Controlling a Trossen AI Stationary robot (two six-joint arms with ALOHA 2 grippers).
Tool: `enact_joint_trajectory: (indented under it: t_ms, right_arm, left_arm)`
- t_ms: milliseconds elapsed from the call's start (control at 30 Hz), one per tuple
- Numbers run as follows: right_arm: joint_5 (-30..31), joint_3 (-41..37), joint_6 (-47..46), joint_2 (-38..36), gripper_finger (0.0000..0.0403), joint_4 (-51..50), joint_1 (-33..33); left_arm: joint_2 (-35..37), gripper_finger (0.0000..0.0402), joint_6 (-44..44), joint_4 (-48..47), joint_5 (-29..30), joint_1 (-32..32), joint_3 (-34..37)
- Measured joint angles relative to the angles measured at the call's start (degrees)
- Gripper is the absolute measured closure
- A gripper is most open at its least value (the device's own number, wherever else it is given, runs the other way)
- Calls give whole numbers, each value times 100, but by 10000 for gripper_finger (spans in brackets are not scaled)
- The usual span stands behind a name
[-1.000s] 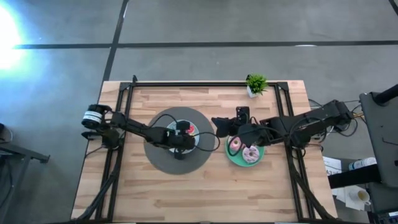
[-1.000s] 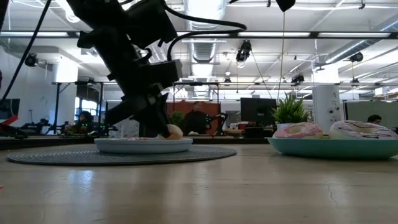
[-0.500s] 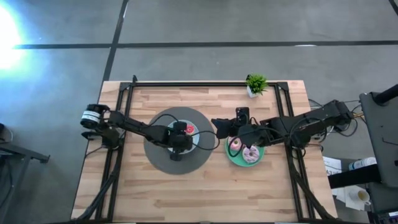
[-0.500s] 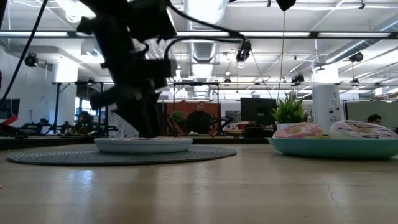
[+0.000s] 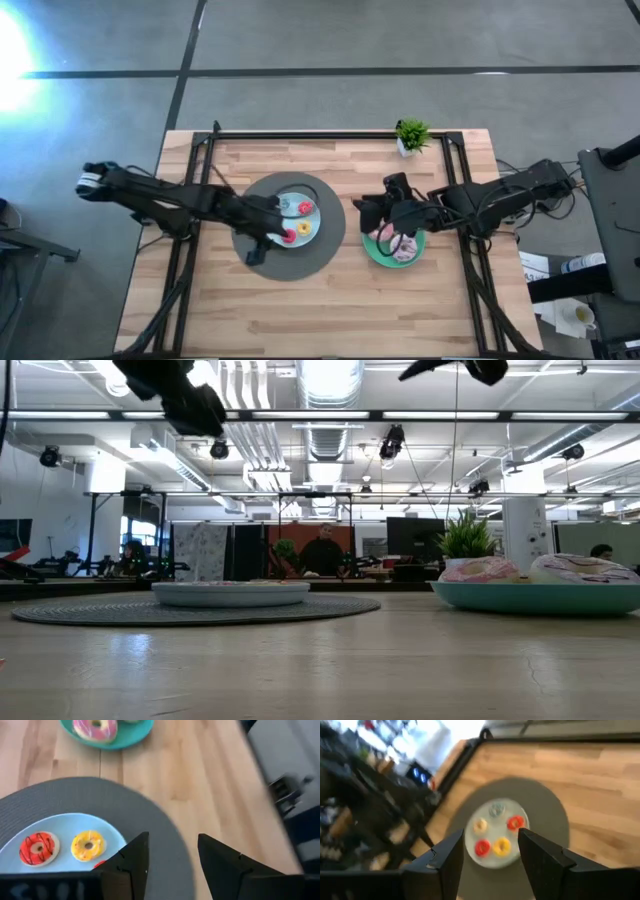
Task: Pick & Place donuts
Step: Return to Home Position
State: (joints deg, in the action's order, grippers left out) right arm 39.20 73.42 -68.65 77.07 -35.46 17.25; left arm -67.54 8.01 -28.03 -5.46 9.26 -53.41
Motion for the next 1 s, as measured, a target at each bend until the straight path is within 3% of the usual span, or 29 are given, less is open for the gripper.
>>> enact_joint_trajectory:
  t_ms: [200,333,467,567,833,1000]
  right_arm:
    - [-979,-1045,818,-657,232,733,-120]
    - [-832,-1922,1058,-1363,242,718,-335]
    - [-643,-2425,483,-2136,248,-41,-478]
    - [-858,-2647,-177,-2732,251,-391,-483]
    - [-1017,-3050,1421,-3911,252,45,-393]
    - [-1766,-3699,2384,-4663,252,1039,-604]
  left_arm:
    - [974,259,675,651,-121,2,635]
    - [1416,259,1171,912,49,-38,923]
    - [1693,259,2197,889,208,-56,1150]
    - [1832,259,2556,1341,206,-51,1409]
    - [1827,259,2799,4861,-248,-208,2725]
    - [1874,259,2881,6182,-303,-324,3537]
